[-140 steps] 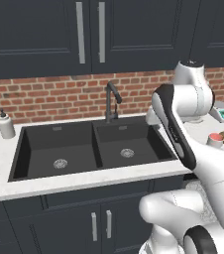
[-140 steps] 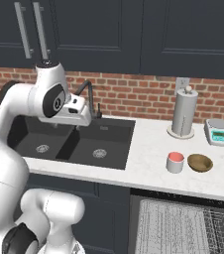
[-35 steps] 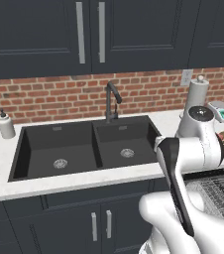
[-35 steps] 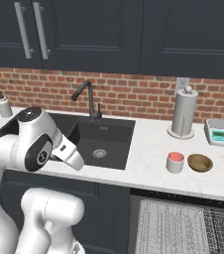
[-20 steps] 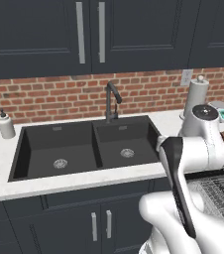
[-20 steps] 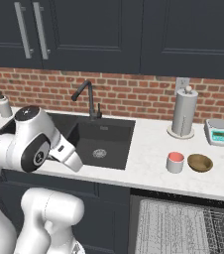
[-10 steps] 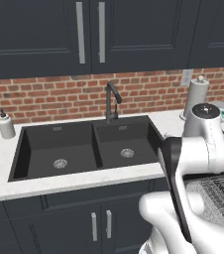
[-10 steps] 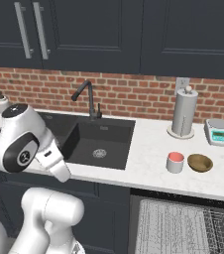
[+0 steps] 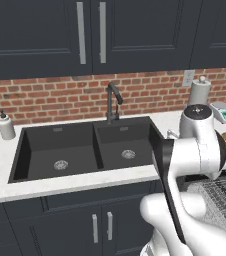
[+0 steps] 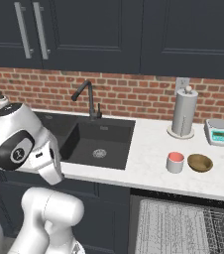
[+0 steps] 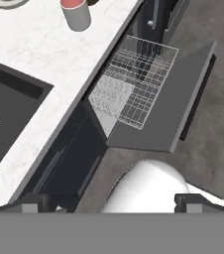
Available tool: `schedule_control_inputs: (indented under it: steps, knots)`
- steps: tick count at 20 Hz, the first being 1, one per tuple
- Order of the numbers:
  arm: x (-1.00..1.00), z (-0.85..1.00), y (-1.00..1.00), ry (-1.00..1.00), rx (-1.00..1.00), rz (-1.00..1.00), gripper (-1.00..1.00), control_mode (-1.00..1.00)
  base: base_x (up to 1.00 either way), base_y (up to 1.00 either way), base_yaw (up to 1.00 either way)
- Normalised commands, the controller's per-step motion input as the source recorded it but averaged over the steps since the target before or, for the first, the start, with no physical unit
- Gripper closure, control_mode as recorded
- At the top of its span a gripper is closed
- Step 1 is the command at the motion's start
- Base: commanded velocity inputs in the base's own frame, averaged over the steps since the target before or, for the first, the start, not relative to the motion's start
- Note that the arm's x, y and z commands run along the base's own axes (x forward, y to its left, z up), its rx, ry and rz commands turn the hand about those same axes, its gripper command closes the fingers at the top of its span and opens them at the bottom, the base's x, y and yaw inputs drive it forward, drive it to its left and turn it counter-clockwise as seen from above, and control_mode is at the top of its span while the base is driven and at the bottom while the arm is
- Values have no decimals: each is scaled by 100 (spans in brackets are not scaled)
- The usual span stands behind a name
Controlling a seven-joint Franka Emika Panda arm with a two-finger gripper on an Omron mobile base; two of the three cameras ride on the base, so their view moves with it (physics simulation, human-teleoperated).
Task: Pick up the cup and bowl from the counter, place them in the dishwasher, and close the dishwasher door.
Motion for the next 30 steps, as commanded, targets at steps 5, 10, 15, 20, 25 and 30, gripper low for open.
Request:
schedule_control_inputs:
  steps: [5, 10, 15, 20, 25, 30]
  knots:
    - [53, -13, 0, -1, 3, 11, -100, -100, 0, 0, 0]
    - [58, -33, 0, 3, 3, 34, -100, -100, 0, 0, 0]
    - [49, -41, 0, 6, 3, 51, -100, -100, 0, 0, 0]
    - [41, -44, 0, 6, 2, 51, -100, -100, 0, 0, 0]
    - [36, -39, 0, 5, 2, 46, -100, -100, 0, 0, 0]
    - [18, -34, 0, 3, 0, 39, -100, -100, 0, 0, 0]
